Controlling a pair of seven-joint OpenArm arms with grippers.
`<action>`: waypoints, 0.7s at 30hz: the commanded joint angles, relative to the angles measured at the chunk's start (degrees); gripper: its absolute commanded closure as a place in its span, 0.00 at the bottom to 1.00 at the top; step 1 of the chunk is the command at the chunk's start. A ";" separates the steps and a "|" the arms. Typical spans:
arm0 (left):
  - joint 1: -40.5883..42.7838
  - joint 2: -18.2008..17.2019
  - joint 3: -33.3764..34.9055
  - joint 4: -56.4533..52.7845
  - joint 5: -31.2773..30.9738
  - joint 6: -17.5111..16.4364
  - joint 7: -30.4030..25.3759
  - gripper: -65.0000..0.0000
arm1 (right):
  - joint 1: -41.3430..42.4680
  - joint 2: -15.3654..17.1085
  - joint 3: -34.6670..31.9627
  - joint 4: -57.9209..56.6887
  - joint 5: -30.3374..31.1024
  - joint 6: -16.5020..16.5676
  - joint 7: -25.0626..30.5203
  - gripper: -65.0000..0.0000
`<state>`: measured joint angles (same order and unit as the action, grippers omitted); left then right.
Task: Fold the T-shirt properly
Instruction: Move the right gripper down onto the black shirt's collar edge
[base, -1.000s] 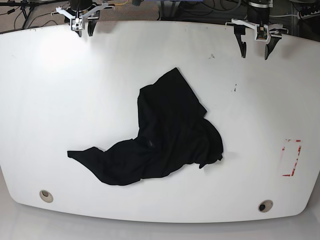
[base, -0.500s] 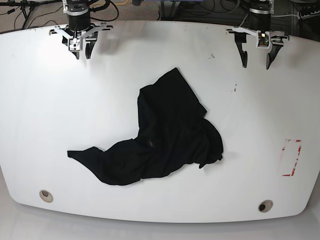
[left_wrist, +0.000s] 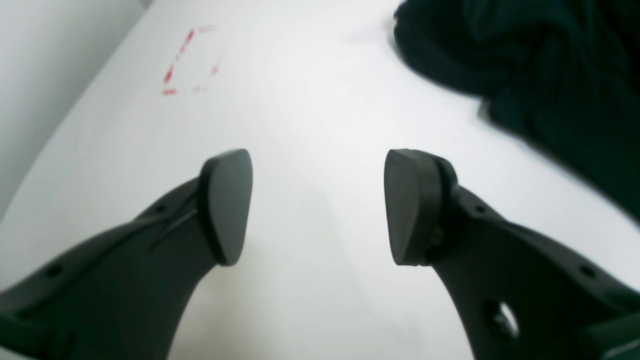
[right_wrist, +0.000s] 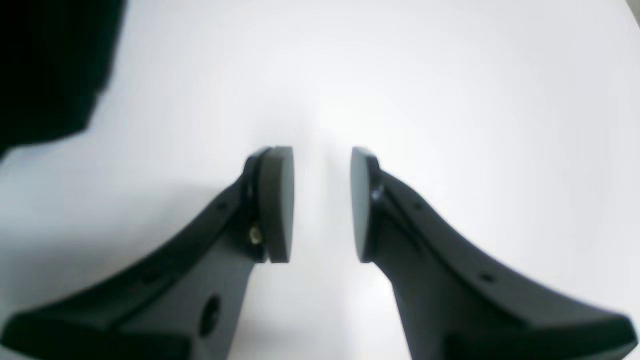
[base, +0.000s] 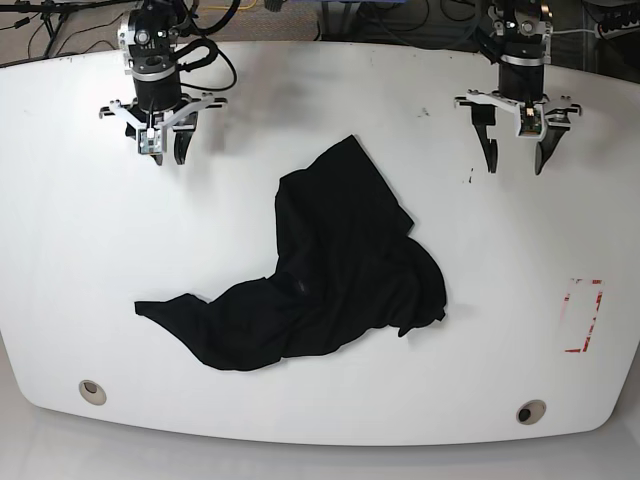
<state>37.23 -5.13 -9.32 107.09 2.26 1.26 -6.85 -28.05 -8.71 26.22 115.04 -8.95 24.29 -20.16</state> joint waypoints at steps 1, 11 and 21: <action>-0.62 -0.19 0.05 1.18 -0.28 0.28 -1.37 0.36 | 1.90 0.23 0.02 0.87 0.20 0.89 -0.63 0.71; -2.46 -0.19 2.33 1.09 -0.02 0.28 -1.37 0.23 | 8.67 5.06 -7.89 -2.74 0.29 1.07 -5.46 0.69; -3.43 -0.19 2.16 1.00 0.07 0.28 -1.37 0.23 | 16.32 7.26 -19.32 -9.07 0.38 1.07 -7.75 0.44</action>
<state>33.61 -5.13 -6.85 107.09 2.13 1.28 -6.87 -13.13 -1.74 7.97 106.13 -9.08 25.58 -29.17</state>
